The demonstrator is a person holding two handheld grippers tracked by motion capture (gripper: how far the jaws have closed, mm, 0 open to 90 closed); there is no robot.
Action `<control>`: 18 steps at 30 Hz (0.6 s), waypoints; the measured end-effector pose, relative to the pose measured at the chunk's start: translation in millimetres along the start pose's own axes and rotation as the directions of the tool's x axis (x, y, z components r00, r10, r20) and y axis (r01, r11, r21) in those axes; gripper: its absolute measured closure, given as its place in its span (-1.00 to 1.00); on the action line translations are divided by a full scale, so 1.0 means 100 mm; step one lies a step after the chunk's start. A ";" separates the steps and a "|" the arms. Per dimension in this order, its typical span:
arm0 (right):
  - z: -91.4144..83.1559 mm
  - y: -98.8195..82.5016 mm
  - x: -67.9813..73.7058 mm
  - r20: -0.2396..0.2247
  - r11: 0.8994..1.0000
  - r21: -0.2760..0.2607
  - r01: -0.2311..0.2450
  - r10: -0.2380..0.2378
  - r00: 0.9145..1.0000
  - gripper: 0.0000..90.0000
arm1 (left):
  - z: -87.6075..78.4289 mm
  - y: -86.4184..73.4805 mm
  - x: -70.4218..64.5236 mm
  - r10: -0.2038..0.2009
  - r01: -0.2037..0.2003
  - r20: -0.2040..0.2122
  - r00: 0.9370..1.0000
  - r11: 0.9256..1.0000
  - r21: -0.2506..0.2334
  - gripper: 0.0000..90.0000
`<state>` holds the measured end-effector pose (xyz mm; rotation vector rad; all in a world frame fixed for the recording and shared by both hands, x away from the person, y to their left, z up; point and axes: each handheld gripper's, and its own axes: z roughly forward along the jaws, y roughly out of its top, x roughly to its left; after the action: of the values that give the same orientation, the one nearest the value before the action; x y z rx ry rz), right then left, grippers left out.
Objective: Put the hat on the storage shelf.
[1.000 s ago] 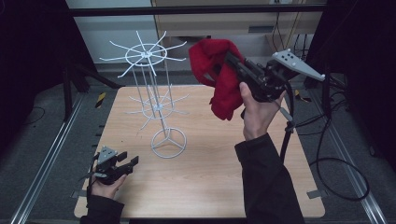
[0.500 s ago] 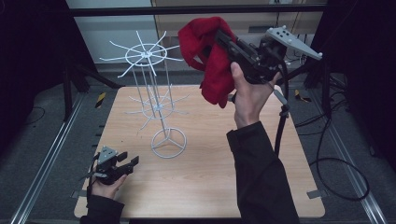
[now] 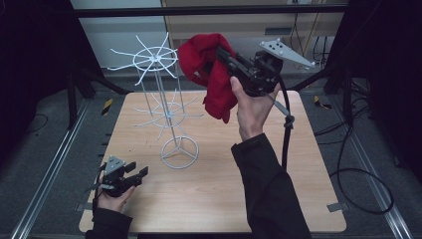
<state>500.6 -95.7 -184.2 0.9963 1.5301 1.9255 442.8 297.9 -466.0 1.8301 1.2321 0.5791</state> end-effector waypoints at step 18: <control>-0.11 -0.52 -0.19 -0.053 0.984 0.173 0.045 -0.036 0.998 0.33 | 0.02 0.00 0.01 -0.004 0.004 0.003 1.000 1.000 0.008 -0.02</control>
<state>500.2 -102.7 -240.0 0.9875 1.7584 1.8262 444.1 297.7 -467.3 1.8336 1.2374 0.5701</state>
